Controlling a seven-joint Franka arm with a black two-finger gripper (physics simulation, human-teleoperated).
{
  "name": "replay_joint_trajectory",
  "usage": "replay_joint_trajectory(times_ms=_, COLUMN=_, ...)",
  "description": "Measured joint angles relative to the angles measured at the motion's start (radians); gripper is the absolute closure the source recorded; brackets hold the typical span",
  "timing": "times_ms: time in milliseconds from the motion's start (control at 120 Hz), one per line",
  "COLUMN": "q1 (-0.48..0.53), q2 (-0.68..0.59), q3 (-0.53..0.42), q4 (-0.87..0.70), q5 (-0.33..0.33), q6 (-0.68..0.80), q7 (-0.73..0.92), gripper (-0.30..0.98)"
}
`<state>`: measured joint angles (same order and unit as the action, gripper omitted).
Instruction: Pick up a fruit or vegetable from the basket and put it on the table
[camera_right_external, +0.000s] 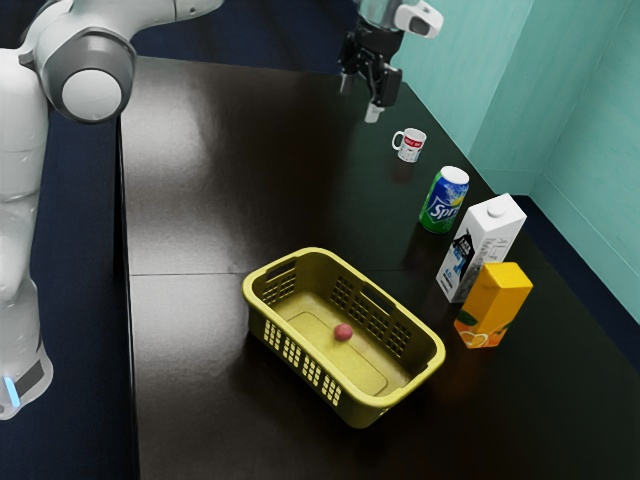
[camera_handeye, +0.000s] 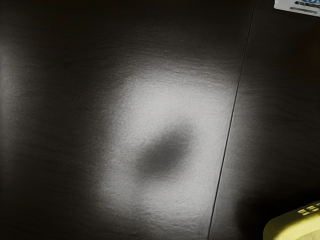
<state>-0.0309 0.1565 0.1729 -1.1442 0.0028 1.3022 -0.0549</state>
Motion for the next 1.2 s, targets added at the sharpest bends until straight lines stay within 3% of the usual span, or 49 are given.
replay_joint_trajectory(times_ms=242, q1=0.008, q2=-0.003, q3=0.001, q4=0.004, q5=-0.009, q6=0.025, q7=-0.007, gripper=0.00)
replay_joint_trajectory(times_ms=458, q1=0.015, q2=-0.121, q3=-0.030, q4=0.103, q5=-0.006, q6=0.006, q7=-0.012, gripper=0.00)
replay_joint_trajectory(times_ms=775, q1=-0.062, q2=0.071, q3=-0.062, q4=0.101, q5=-0.012, q6=0.013, q7=-0.019, gripper=0.00)
replay_joint_trajectory(times_ms=983, q1=-0.128, q2=0.118, q3=-0.108, q4=0.101, q5=-0.014, q6=0.035, q7=-0.031, gripper=0.00)
replay_joint_trajectory(times_ms=1200, q1=-0.215, q2=0.146, q3=-0.113, q4=0.067, q5=-0.018, q6=0.066, q7=-0.207, gripper=0.00)
